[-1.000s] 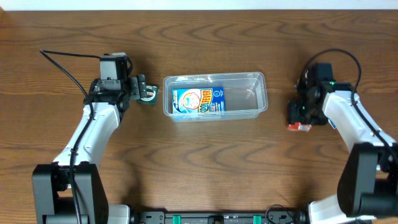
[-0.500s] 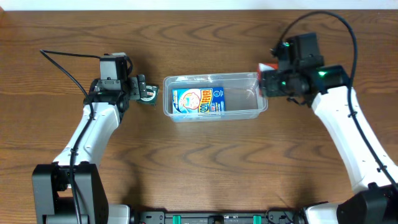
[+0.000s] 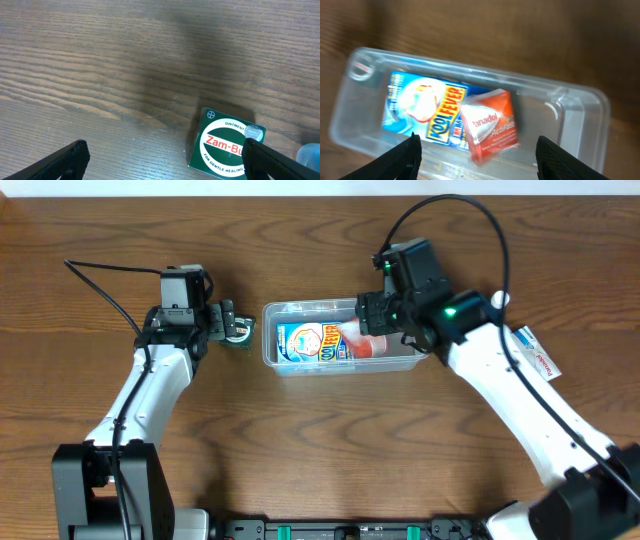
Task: Pack container
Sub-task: 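Carry the Panadol box with right gripper into the container, then lower the Panadol box beside the blue box and release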
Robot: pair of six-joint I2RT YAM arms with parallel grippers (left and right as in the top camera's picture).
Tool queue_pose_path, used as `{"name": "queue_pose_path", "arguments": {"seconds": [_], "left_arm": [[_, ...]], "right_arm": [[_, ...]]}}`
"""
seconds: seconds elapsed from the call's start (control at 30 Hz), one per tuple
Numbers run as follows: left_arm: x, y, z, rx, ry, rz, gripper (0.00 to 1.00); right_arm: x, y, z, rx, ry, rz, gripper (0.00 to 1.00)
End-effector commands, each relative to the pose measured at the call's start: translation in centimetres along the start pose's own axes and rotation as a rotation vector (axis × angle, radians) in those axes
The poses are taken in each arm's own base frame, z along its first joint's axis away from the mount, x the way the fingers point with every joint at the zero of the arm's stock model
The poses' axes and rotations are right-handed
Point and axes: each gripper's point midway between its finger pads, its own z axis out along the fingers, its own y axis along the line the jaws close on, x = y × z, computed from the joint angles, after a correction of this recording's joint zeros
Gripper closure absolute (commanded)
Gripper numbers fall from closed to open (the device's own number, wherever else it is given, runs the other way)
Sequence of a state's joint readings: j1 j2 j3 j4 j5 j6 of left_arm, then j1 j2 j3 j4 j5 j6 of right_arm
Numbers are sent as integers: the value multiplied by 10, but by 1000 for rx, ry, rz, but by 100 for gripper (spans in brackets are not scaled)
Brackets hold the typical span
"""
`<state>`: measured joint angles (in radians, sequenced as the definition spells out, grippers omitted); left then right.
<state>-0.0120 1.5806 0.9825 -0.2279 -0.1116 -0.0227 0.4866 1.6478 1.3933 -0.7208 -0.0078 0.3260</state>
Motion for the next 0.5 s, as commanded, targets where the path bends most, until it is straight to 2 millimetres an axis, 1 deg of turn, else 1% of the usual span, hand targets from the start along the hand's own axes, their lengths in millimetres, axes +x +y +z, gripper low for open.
{"name": "queue_pose_path", "arguments": {"seconds": [0.0,0.13,0.4,0.47], "left_arm": [[-6,2,-1,-5,-11,-6,2],[-6,2,-1,-5,-11,-6,2],[-6,2,-1,-5,-11,-6,2],[-6,2,-1,-5,-11,-6,2]], "right_arm": [[6,-8,20,52,39,38,29],[13,-10,35,66,76,37,30],[14,-11,36,67,79,9,31],[14,-13,36,82,78,1,30]]}}
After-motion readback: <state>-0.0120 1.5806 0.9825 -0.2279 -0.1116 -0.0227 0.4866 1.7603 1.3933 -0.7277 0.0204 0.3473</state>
